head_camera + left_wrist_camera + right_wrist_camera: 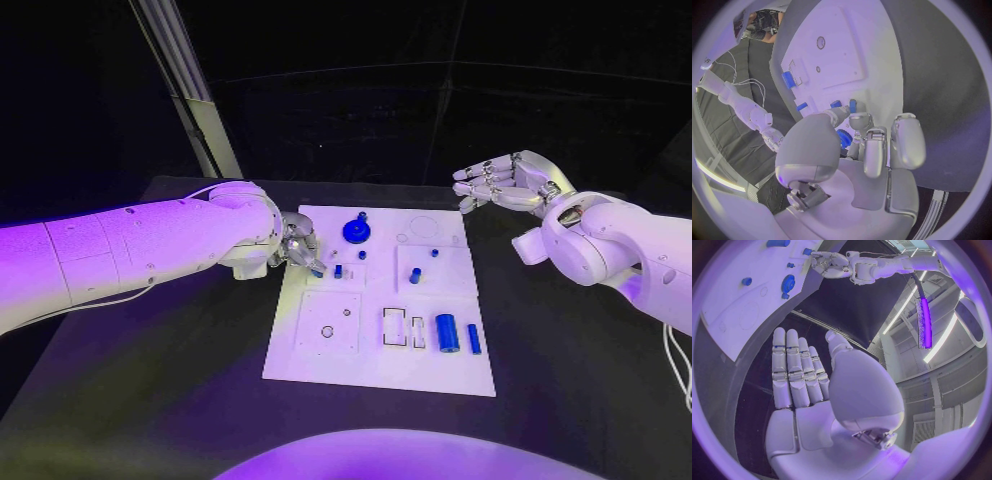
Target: Assemble the parts on the task board
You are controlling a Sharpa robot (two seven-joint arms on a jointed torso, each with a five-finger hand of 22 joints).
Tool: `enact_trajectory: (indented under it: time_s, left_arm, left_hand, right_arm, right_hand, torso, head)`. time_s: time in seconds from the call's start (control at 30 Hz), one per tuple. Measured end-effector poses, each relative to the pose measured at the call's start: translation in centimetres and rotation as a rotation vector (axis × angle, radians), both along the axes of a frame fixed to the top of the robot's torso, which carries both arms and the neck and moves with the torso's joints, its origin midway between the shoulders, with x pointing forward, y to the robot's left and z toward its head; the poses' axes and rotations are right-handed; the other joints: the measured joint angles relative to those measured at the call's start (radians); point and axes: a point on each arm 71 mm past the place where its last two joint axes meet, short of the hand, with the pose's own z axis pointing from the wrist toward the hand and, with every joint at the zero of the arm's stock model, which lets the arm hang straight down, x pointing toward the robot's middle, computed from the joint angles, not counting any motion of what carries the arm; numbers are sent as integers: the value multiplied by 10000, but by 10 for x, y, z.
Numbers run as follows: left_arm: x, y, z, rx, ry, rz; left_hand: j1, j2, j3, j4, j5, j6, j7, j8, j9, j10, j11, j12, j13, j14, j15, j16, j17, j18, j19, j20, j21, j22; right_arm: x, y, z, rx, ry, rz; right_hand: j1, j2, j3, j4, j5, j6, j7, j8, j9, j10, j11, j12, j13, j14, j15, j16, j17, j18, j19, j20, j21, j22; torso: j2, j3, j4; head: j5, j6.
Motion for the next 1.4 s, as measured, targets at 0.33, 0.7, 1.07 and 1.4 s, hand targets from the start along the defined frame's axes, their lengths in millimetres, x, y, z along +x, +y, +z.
enact_trajectory:
  time_s: [0.33,0.7,1.07,1.4]
  left_arm:
    - [2,-2,-1,39,-4,-13]
    - [5,-4,-2,143,84,-74]
    - [8,-6,-3,275,141,-41]
    - [8,-7,-4,402,208,16]
  left_hand:
    - [-385,-258,254,-253,-1,168,-99,163,43,91,-59,0,45,0,0,0,0,0,35,-35,0,41]
    - [-756,-350,419,-427,-48,293,-186,200,14,144,-107,41,97,36,-36,0,0,-1,36,-36,0,82]
    - [-940,-322,210,-268,-48,384,-274,201,-16,179,-143,41,108,-1,-73,0,0,-1,71,-70,0,105]
    - [-1194,-460,-119,-51,-44,562,-310,199,-49,242,-152,91,192,-1,-72,0,0,0,70,-70,39,213]
  right_arm:
    - [0,0,0,4,0,3]
    - [0,0,0,2,1,0]
    - [0,-1,0,4,2,1]
    - [-1,-1,0,-1,3,-10]
  right_hand:
    - [0,0,0,0,0,0,0,0,0,0,0,0,-11,0,0,0,0,0,0,0,0,-10]
    - [0,0,0,0,0,0,0,0,0,0,0,0,-11,0,0,0,1,0,0,0,0,-9]
    - [0,0,0,0,0,0,0,0,0,0,0,0,-10,0,0,0,1,0,0,0,0,-7]
    - [0,0,0,0,0,0,0,0,0,0,0,0,-9,0,0,0,2,0,0,0,0,-7]
  torso:
    - [1,5,0]
    - [3,10,-7]
    - [3,4,-7]
    - [2,3,-5]
  head:
    - [-17,-13]
    - [-21,-35]
    - [-36,-46]
    - [-46,-60]
